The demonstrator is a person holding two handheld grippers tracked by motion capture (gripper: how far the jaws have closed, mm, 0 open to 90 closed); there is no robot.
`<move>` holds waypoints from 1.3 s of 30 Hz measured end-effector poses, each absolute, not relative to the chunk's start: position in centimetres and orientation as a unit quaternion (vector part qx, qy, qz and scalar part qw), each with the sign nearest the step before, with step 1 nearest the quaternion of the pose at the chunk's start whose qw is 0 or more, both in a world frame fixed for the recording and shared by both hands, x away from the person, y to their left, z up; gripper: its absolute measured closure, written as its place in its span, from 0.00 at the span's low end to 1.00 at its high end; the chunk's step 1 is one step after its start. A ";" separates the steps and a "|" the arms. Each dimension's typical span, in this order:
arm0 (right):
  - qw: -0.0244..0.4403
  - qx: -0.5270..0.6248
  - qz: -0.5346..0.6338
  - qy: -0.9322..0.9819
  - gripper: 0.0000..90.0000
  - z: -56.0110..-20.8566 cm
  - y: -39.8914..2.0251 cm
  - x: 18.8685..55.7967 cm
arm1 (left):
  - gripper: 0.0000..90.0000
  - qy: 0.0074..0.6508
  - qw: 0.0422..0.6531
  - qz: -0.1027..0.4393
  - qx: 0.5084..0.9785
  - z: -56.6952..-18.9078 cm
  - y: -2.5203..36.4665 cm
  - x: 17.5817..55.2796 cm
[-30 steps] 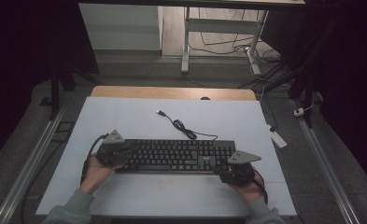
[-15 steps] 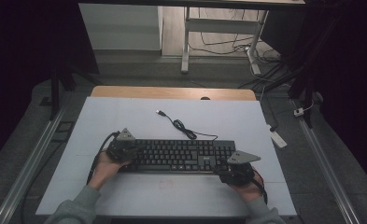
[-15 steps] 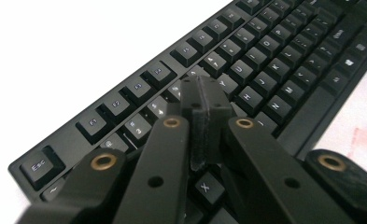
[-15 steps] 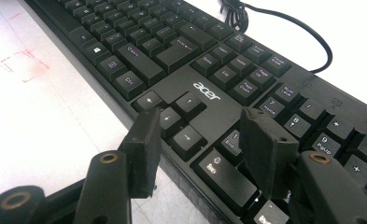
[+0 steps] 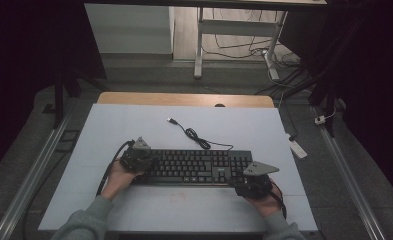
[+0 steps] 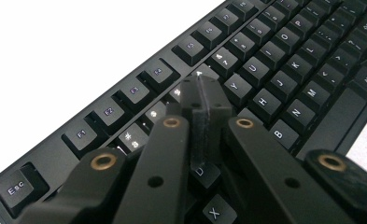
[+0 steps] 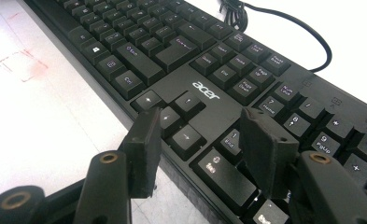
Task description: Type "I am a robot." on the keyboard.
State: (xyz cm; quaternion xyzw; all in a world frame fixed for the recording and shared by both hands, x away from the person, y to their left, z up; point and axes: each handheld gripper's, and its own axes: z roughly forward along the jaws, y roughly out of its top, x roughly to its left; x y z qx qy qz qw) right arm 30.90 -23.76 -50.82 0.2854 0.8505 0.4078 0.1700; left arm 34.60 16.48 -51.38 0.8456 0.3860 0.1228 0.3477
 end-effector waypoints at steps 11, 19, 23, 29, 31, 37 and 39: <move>0.170 0.286 0.407 0.851 0.55 -50.8 -23.7 30.9 | 0.99 0.384 0.336 0.124 0.851 -51.7 16.1 34.7; 0.170 0.285 0.408 0.851 0.55 -50.8 -23.7 30.9 | 0.99 0.383 0.330 0.131 0.853 -52.0 15.9 34.6; 0.171 0.284 0.408 0.851 0.55 -50.8 -23.7 30.9 | 0.99 0.380 0.340 0.129 0.850 -51.7 16.1 34.5; 0.170 0.284 0.409 0.850 0.54 -50.8 -23.7 30.9 | 0.88 0.380 0.370 0.126 0.839 -50.8 16.5 34.0; 0.170 0.283 0.410 0.850 0.54 -50.8 -23.8 30.9 | 0.82 0.378 0.379 0.123 0.836 -50.5 16.7 33.8; 0.171 0.285 0.411 0.849 0.54 -50.7 -23.8 30.9 | 0.63 0.375 0.400 0.112 0.828 -49.7 17.3 33.1; 0.171 0.285 0.412 0.849 0.54 -50.7 -23.8 30.9 | 0.57 0.375 0.405 0.109 0.826 -49.4 17.5 32.9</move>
